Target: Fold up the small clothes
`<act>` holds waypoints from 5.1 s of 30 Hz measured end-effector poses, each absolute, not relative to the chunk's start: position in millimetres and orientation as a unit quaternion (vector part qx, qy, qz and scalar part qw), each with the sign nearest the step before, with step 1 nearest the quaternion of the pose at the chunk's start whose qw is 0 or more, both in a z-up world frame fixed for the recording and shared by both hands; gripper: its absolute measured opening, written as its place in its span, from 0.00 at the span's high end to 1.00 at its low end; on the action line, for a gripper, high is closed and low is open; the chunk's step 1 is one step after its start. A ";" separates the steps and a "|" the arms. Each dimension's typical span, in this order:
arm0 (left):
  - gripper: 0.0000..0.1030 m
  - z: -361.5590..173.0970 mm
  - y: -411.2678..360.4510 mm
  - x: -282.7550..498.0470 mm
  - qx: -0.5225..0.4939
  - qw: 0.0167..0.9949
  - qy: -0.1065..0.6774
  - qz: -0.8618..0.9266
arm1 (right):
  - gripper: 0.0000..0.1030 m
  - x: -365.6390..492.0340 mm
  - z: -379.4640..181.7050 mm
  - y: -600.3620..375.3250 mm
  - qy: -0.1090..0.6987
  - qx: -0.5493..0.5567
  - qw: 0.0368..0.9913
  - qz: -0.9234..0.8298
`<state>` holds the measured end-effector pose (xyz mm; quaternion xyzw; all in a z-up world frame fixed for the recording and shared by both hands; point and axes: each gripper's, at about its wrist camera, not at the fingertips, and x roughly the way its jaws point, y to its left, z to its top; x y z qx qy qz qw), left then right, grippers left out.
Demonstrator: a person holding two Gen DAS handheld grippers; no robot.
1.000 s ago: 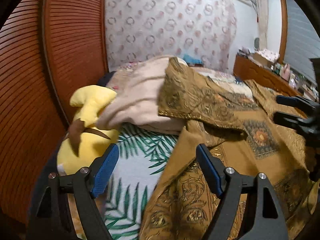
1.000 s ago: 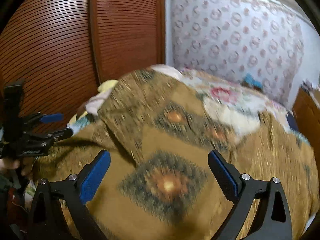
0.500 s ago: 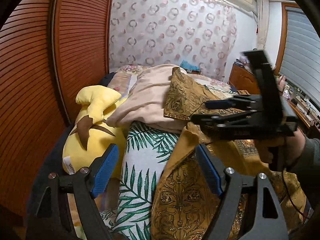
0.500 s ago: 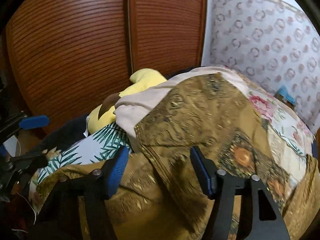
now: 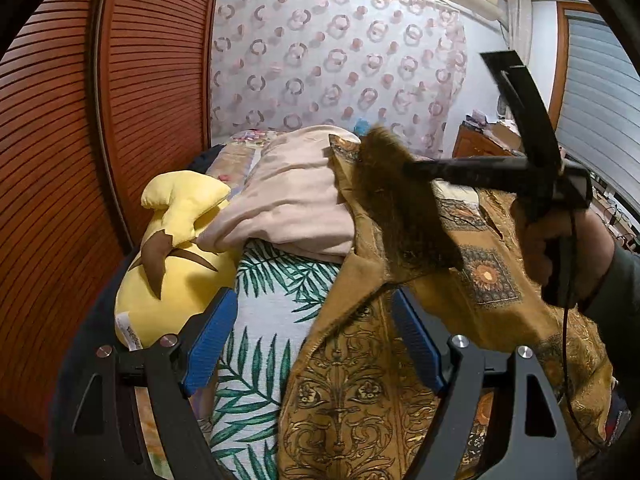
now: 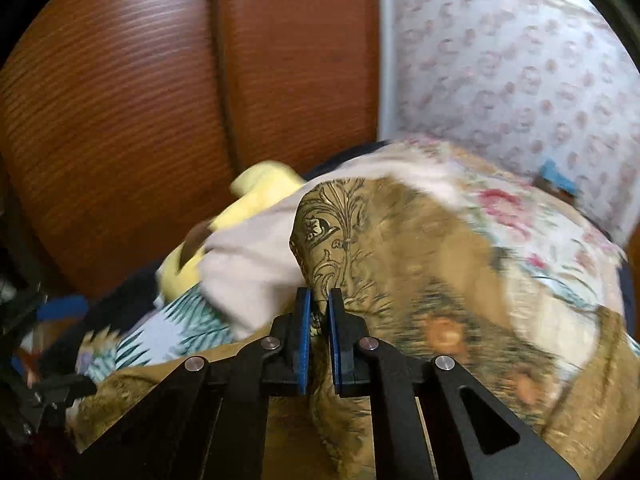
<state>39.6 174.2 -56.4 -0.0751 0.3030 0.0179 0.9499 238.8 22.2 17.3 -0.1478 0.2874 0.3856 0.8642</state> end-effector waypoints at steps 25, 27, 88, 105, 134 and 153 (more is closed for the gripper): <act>0.22 -51.7 58.8 109.8 -0.028 0.942 0.326 -0.079 | 0.37 227.9 -0.3 -155.2 0.357 -0.136 0.900 0.208; 0.22 -52.6 44.4 117.2 -0.021 0.939 0.332 -0.088 | 0.37 226.3 -2.1 -165.6 0.365 -0.125 0.900 0.203; 0.12 -88.5 -57.8 171.3 0.067 0.887 0.430 -0.152 | 0.89 208.0 73.7 -344.1 0.307 -0.070 0.947 0.071; 0.12 -88.6 -57.7 171.0 0.067 0.887 0.431 -0.151 | 0.41 194.7 52.0 -328.2 0.320 -0.038 0.938 0.128; 0.12 -88.6 -57.8 171.2 0.067 0.887 0.431 -0.150 | 0.92 276.6 69.2 -261.8 0.325 -0.069 0.936 0.112; 0.12 -88.5 -58.2 170.7 0.068 0.887 0.432 -0.149 | 0.39 255.4 43.3 -228.6 0.353 -0.088 0.916 0.167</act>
